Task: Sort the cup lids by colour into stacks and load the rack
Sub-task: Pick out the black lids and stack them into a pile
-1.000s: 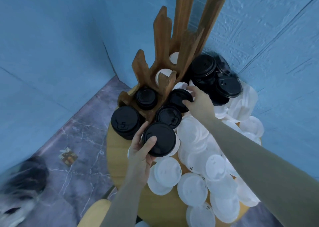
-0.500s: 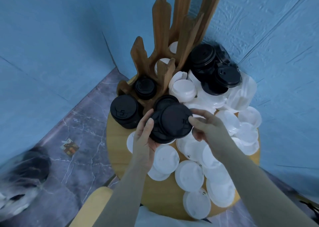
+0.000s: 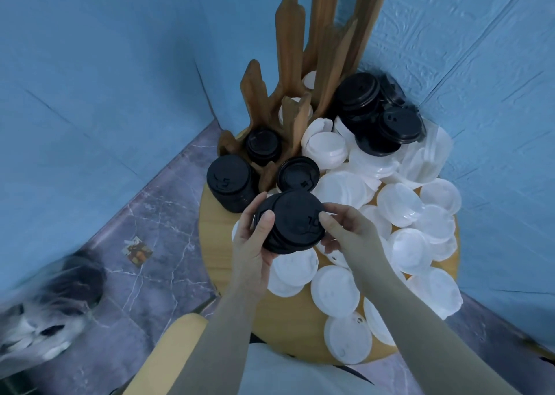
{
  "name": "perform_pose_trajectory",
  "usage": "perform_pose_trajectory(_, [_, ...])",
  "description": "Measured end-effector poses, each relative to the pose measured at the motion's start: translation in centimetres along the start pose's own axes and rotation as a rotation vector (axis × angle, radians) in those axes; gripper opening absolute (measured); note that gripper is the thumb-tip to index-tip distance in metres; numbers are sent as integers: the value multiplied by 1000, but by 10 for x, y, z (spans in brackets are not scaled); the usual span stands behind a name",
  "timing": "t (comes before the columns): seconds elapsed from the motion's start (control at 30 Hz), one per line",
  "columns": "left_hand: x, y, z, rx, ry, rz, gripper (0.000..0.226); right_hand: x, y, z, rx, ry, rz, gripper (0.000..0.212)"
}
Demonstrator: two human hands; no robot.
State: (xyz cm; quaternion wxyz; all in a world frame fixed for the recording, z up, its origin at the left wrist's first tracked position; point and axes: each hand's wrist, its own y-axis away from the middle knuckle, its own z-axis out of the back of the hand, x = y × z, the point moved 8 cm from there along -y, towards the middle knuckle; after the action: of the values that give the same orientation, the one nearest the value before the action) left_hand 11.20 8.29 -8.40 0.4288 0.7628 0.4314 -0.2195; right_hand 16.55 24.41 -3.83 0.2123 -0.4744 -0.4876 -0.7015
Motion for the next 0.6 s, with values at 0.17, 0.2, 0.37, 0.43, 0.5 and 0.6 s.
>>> perform_pose_trajectory(0.17, [-10, -3, -8, 53, -71, 31, 67, 1, 9, -6, -43, -29, 21, 16])
perform_pose_trajectory(0.2, [-12, -4, -9, 66, -88, 43, 77, 1, 10, -7, -63, -21, 32, 16])
perform_pose_trajectory(0.37, [-23, -11, -7, 93, -155, 86, 44, -3, 12, -19, -135, 10, 34, 20])
perform_pose_trajectory(0.43, [-26, -18, -2, 102, -211, 87, 37, -6, 11, -25, -142, -11, 13, 20])
perform_pose_trajectory(0.5, [-36, -24, 3, 116, -260, 65, 36, -7, 11, -33, -133, -57, -1, 17])
perform_pose_trajectory(0.6, [-59, -31, 14, 117, -388, -45, 40, -6, 8, -52, -114, -87, -4, 19])
